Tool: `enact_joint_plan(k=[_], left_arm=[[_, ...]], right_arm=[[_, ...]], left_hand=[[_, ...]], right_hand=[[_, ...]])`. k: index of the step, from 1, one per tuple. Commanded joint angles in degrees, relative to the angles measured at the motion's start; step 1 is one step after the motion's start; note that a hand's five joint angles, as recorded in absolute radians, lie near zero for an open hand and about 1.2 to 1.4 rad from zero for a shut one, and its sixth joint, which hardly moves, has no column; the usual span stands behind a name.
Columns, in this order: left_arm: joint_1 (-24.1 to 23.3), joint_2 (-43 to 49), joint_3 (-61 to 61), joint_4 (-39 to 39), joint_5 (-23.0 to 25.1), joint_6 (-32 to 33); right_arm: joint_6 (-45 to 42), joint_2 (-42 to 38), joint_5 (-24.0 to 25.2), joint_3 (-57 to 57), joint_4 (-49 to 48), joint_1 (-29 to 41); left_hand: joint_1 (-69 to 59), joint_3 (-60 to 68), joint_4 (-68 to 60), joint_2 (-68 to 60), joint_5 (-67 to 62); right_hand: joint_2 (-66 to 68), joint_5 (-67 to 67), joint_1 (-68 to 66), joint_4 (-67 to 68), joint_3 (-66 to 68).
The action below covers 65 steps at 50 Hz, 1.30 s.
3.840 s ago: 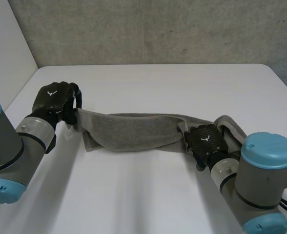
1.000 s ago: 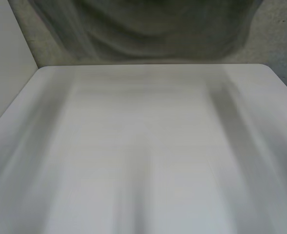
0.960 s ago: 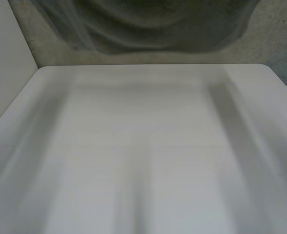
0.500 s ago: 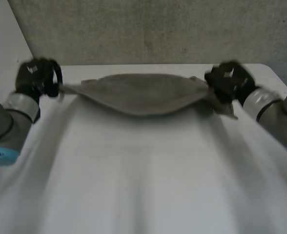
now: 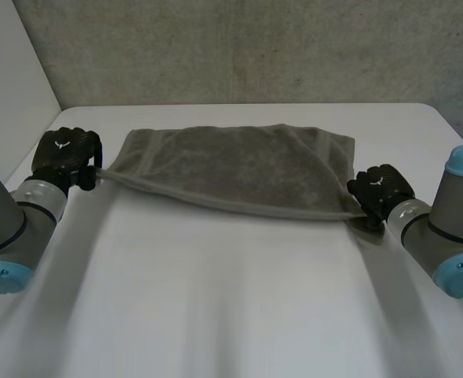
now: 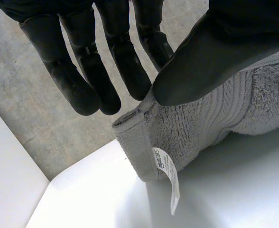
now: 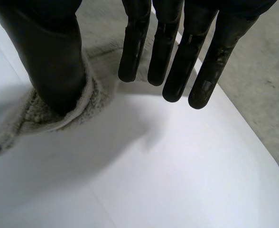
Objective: Fold the towel.
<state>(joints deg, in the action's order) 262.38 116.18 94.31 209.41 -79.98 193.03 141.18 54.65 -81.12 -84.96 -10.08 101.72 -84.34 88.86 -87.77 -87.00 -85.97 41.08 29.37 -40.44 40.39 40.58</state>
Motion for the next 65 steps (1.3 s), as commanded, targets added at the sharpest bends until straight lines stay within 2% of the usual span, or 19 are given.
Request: enact_joint_plan(k=[1,11,13,15,16,17,24,33,36,38,39,41,42,44,46,50,56,60,65], left_arm=[[0.1,-0.2,0.2,0.0,0.0,0.0],[0.1,-0.2,0.3,0.0,-0.1,0.0],[0.1,-0.2,0.3,0.0,-0.1,0.0],[0.3,-0.3,0.3,0.0,-0.1,0.0],[0.3,-0.3,0.3,0.0,-0.1,0.0],[0.6,-0.4,0.3,-0.1,-0.2,0.0],[0.9,-3.6,0.4,-0.8,-0.1,-0.4],[1.4,-12.6,1.8,-3.0,0.3,-7.8],[1.4,-16.5,3.3,-3.9,0.4,-7.6],[1.3,-20.4,5.6,-5.4,0.7,-7.0],[1.3,-20.4,5.6,-5.4,0.7,-7.0],[1.5,-24.1,7.5,-7.7,1.8,-5.1],[1.5,-24.1,7.5,-7.7,1.8,-5.1],[2.4,-27.3,9.3,-11.2,3.2,-2.5],[3.2,-29.0,10.1,-13.3,3.7,-1.3],[4.1,-31.5,11.2,-16.8,4.4,0.5],[4.5,-31.5,11.6,-18.3,6.1,0.6],[4.2,-25.6,11.3,-18.0,6.0,1.0],[2.5,-17.2,7.8,-18.1,5.4,1.1]], right_arm=[[3.0,0.2,-1.7,-2.1,-2.1,-0.4],[15.6,0.4,-1.2,-1.1,-0.8,-0.6],[16.9,0.4,-1.1,-0.8,0.1,-0.6],[18.7,0.3,-0.8,0.5,3.3,-0.6],[18.7,0.3,-0.8,0.5,3.3,-0.6],[19.1,0.3,-0.5,1.3,5.1,-0.6],[19.1,4.8,1.7,3.0,8.9,-1.9],[13.2,21.2,3.4,-0.8,4.5,-2.1],[5.8,25.6,3.4,-3.1,3.4,-2.2],[-5.2,28.7,3.6,-5.6,3.4,-2.1],[-5.2,28.7,3.6,-5.7,3.4,-2.1],[-17.9,30.7,3.4,-8.5,3.7,-2.2],[-18.0,30.7,3.4,-8.5,3.8,-2.2],[-28.0,32.1,3.0,-10.6,5.2,-2.4],[-30.2,33.0,3.0,-10.9,7.2,-2.4],[-29.4,36.1,3.4,-10.0,12.6,-2.4],[-21.6,36.1,10.0,-7.2,19.0,-4.2],[-17.4,28.3,16.0,-5.7,19.1,-5.7],[-17.1,20.0,17.3,-1.4,19.3,-5.2]], left_hand=[[4.3,-8.9,7.8,7.0,16.0],[4.3,-8.9,7.8,7.0,16.0],[4.3,-8.9,7.8,7.0,16.0],[4.3,-8.9,7.8,7.0,16.0],[4.3,-8.9,7.8,7.0,16.0],[4.3,-8.9,7.8,7.0,16.0],[4.3,-8.9,7.8,7.0,16.0],[4.3,-8.9,7.8,7.0,16.0],[4.3,-8.9,7.8,7.0,16.0],[4.3,-8.9,7.8,7.0,16.0],[4.3,-8.9,7.8,7.0,16.0],[4.3,-8.9,7.8,7.0,16.0],[4.3,-8.9,7.8,7.0,16.0],[4.3,-8.9,7.8,7.0,16.0],[4.3,-8.9,7.8,7.0,16.0],[4.3,-8.9,7.8,7.0,16.0],[4.3,-8.9,7.8,7.0,16.0],[4.3,-8.9,7.8,7.0,16.0],[4.3,-8.9,7.8,7.0,16.0]], right_hand=[[-2.9,-1.2,2.3,-2.2,-2.4],[-0.7,1.0,0.1,0.0,-0.2],[3.3,5.0,-4.0,4.0,3.8],[26.6,28.3,-27.2,27.3,27.1],[26.7,28.4,-27.3,27.4,27.2],[38.8,40.5,-39.4,39.5,39.3],[38.9,40.6,-39.6,39.6,39.4],[38.9,40.6,-39.6,39.6,39.4],[38.9,40.6,-39.6,39.6,39.4],[38.9,40.6,-39.6,39.6,39.4],[38.9,40.6,-39.6,39.6,39.4],[38.9,40.6,-39.6,39.6,39.4],[38.9,40.6,-39.6,39.6,39.4],[38.9,40.6,-39.6,39.6,39.4],[38.9,40.6,-39.6,39.6,39.4],[38.9,40.6,-39.6,39.6,39.4],[38.9,40.6,-39.6,39.6,39.4],[38.9,40.6,-39.6,39.6,39.4],[38.9,40.6,-39.6,39.6,39.4]])
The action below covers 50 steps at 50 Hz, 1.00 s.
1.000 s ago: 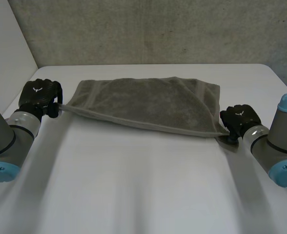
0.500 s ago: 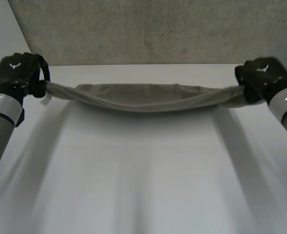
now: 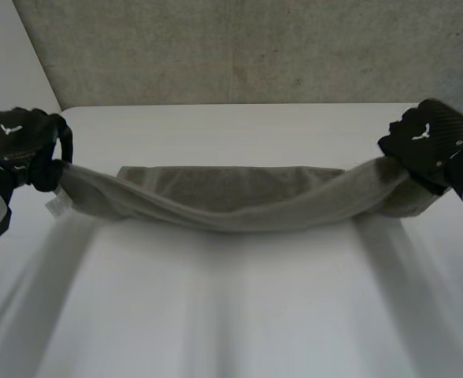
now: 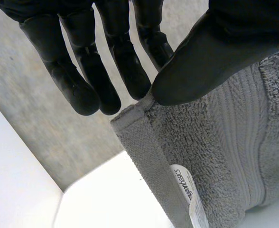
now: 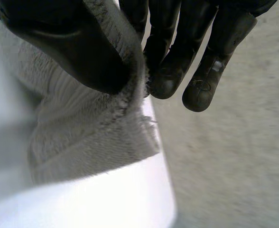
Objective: Fold the towel.
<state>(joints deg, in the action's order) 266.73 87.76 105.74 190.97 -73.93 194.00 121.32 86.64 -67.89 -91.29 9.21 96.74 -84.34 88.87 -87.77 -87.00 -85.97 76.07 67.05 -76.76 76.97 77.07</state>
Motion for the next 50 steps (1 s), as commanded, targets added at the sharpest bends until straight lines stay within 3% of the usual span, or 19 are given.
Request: enact_joint_plan(k=[1,5,10,15,26,38,39,40,41,42,43,44,50], left_arm=[[-2.3,14.0,-5.3,0.5,-0.9,0.1],[-3.1,19.6,-8.8,0.5,-1.5,0.1],[-5.1,28.9,-18.1,0.5,-7.6,0.1],[-5.9,34.7,-25.6,0.6,-11.2,0.0],[-7.3,43.9,-36.8,8.9,-12.1,-0.4],[-8.9,48.3,-41.0,11.1,-12.2,-0.4],[-8.9,48.5,-41.0,11.1,-12.1,-0.3],[-9.1,48.6,-41.0,11.1,-12.2,-0.2],[-9.1,48.6,-41.0,11.1,-12.2,-0.2],[-9.2,48.6,-40.8,11.1,-12.2,-0.2],[-9.2,48.6,-40.8,11.1,-12.2,-0.2],[-9.4,48.6,-40.5,11.2,-12.2,-0.1],[-9.6,47.2,-39.9,11.1,-12.3,-0.3]], right_arm=[[2.6,-14.5,4.2,6.8,-0.1,-0.1],[2.3,-20.1,4.3,10.7,-0.4,0.1],[2.6,-30.3,4.3,17.8,-3.0,0.1],[3.0,-34.9,3.9,21.1,-9.7,0.2],[5.1,-42.2,-1.5,26.5,-26.2,2.2],[7.6,-47.4,-1.5,30.6,-30.3,2.3],[7.7,-48.0,-1.5,30.8,-30.7,2.3],[7.6,-48.6,-1.5,30.8,-31.2,2.3],[7.6,-48.6,-1.5,30.8,-31.2,2.3],[7.6,-48.8,-1.9,30.7,-32.0,2.3],[7.6,-48.8,-1.9,30.7,-32.0,2.3],[7.7,-48.8,-2.8,30.6,-32.8,2.3],[9.4,-47.7,-7.4,29.0,-35.4,2.5]], left_hand=[[4.3,-8.9,7.8,7.0,16.0],[4.3,-8.9,7.8,7.0,16.0],[4.3,-8.9,7.8,7.0,16.0],[4.3,-8.9,7.8,7.0,16.0],[4.3,-8.9,7.8,7.0,16.0],[4.3,-8.9,7.8,7.0,16.0],[5.0,-9.5,8.4,7.6,16.6],[29.6,-34.2,33.1,32.3,41.3],[29.9,-34.4,33.3,32.5,41.5],[63.4,-67.9,66.8,66.0,75.0],[63.7,-68.2,67.1,66.3,75.3],[74.2,-78.7,77.6,76.8,85.8],[74.3,-78.9,77.8,77.0,86.0]], right_hand=[[3.9,2.9,-3.2,3.0,2.9],[3.9,2.9,-3.2,3.0,2.9],[3.9,2.9,-3.2,3.0,2.9],[3.9,2.9,-3.2,3.0,2.9],[3.9,2.9,-3.2,3.0,2.9],[3.9,2.9,-3.2,3.0,2.9],[-2.7,-3.7,3.4,-3.6,-3.7],[-31.1,-32.0,31.7,-31.9,-32.0],[-31.3,-32.3,32.0,-32.2,-32.3],[-64.5,-65.5,65.2,-65.4,-65.5],[-64.8,-65.8,65.5,-65.7,-65.8],[-66.1,-67.1,66.8,-67.0,-67.1],[-66.1,-67.1,66.8,-67.0,-67.1]])
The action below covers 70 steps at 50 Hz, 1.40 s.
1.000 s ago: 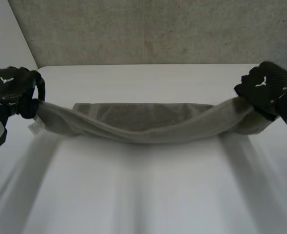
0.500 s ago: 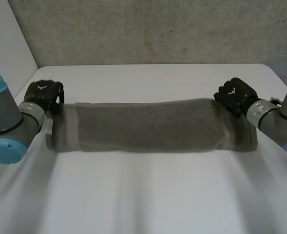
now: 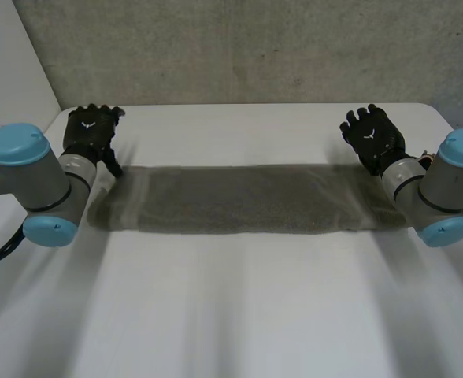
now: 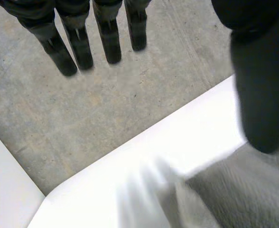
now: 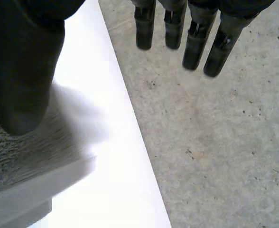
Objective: Fold the towel.
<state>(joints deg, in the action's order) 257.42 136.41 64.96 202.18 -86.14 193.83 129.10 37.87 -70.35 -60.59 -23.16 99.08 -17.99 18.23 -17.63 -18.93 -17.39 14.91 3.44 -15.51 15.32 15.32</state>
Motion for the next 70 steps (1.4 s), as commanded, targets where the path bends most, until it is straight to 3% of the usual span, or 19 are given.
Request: enact_joint_plan(k=[1,12,18,20,23,28,33,39,51,53,55,58,60,66,70], left_arm=[[-0.3,-2.4,1.1,-0.2,-0.1,-0.3],[-0.1,-11.2,9.3,-0.2,0.6,0.0],[0.0,-17.3,17.4,-0.3,1.1,0.2],[0.3,-19.8,20.5,-0.5,1.1,0.2],[0.5,-20.7,21.9,-0.6,1.3,0.3],[1.3,-22.3,25.5,-1.4,6.0,0.3],[2.6,-23.0,27.2,-2.2,7.9,0.2],[2.6,-23.2,28.4,-2.2,7.9,0.1],[2.6,-23.2,29.0,-2.1,7.6,0.1],[2.6,-23.2,29.1,-2.1,7.6,0.1],[2.6,-23.1,29.2,-1.9,7.5,0.1],[2.6,-23.1,29.2,-1.8,7.5,0.0],[2.6,-23.1,29.2,-1.8,7.5,0.0],[2.6,-23.1,29.3,-1.7,7.4,0.0],[2.6,-23.3,29.4,-1.8,7.3,0.0]], right_arm=[[2.7,2.3,-5.7,-2.8,-3.1,0.4],[13.8,17.9,-8.2,-13.1,-1.7,-0.1],[22.0,25.9,-7.9,-18.1,8.0,-0.3],[25.8,26.8,-7.1,-18.5,16.0,-1.7],[27.4,26.9,-5.9,-18.8,19.9,-2.7],[28.6,26.1,-0.1,-19.7,28.9,-4.7],[28.6,24.1,1.6,-20.8,27.7,-7.0],[28.2,20.1,1.9,-20.2,26.0,-7.6],[24.0,13.7,1.1,-18.3,24.3,-8.4],[23.9,13.3,1.0,-18.2,24.1,-8.5],[24.0,12.4,0.9,-17.5,23.4,-8.5],[24.0,12.1,0.7,-17.1,22.9,-8.5],[23.9,11.6,-1.0,-16.7,21.9,-8.5],[21.7,12.4,-6.3,-16.3,20.4,-9.8],[15.4,15.4,-9.1,-16.7,19.6,-12.4]], left_hand=[[8.0,-8.2,7.6,8.9,17.4],[7.9,-8.2,7.6,8.9,17.3],[6.4,-6.7,6.1,7.4,15.8],[6.3,-6.5,5.9,7.2,15.7],[5.9,-6.2,5.6,6.9,15.3],[4.2,-4.5,3.9,5.2,13.6],[4.2,-4.5,3.9,5.2,13.6],[4.2,-4.5,3.9,5.2,13.6],[4.2,-4.5,3.9,5.2,13.6],[4.2,-4.5,3.9,5.2,13.6],[4.2,-4.5,3.9,5.2,13.6],[4.2,-4.5,3.9,5.2,13.6],[4.2,-4.5,3.9,5.2,13.6],[4.4,-4.7,4.1,5.4,13.8],[4.4,-4.7,4.1,5.4,13.8]], right_hand=[[-4.9,-3.4,5.5,-5.3,-5.3],[-4.9,-3.4,5.5,-5.3,-5.3],[-4.9,-3.4,5.5,-5.3,-5.3],[-4.9,-3.4,5.5,-5.3,-5.3],[-4.9,-3.4,5.5,-5.3,-5.3],[2.9,4.4,-2.3,2.5,2.5],[13.1,14.6,-12.5,12.7,12.7],[16.5,18.0,-15.9,16.1,16.1],[18.0,19.5,-17.4,17.6,17.6],[21.6,23.1,-21.0,21.2,21.2],[43.3,44.8,-42.7,42.9,42.9],[51.2,52.7,-50.6,50.8,50.8],[65.1,66.5,-64.5,64.6,64.6],[65.1,66.6,-64.5,64.7,64.7],[65.1,66.6,-64.5,64.7,64.7]])
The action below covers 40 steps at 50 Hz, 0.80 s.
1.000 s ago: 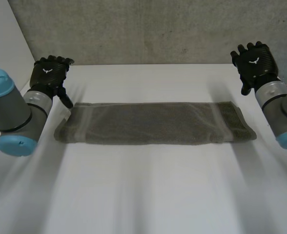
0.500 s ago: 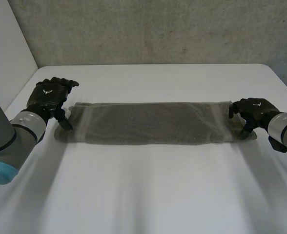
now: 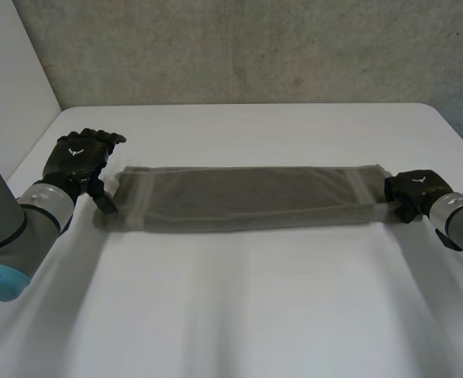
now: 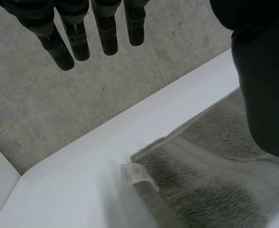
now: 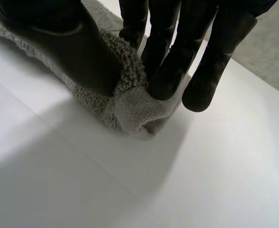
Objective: Fold the towel.
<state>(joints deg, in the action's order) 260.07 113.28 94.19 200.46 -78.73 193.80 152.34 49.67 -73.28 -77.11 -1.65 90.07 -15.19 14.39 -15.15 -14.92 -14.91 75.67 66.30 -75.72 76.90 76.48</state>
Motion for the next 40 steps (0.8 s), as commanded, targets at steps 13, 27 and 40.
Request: enact_joint_plan(k=[13,27,40], left_arm=[[0.9,-2.1,0.4,-0.2,0.0,-0.3],[-0.3,-4.3,-1.5,0.2,-0.4,-0.9],[-3.6,-4.1,-2.0,0.4,-0.4,-2.0]], right_arm=[[-27.4,4.0,-12.9,4.2,-1.1,-10.6],[-12.2,9.5,-9.2,7.4,-14.4,24.1],[-13.5,-3.3,0.9,5.7,-13.0,39.2]], left_hand=[[1.6,-0.8,1.6,1.3,11.3],[2.0,-1.1,1.9,1.7,11.7],[2.0,-1.1,1.9,1.7,11.7]], right_hand=[[4.3,3.7,-4.3,3.1,3.5],[4.3,3.7,-4.3,3.1,3.5],[4.3,3.7,-4.3,3.1,3.5]])
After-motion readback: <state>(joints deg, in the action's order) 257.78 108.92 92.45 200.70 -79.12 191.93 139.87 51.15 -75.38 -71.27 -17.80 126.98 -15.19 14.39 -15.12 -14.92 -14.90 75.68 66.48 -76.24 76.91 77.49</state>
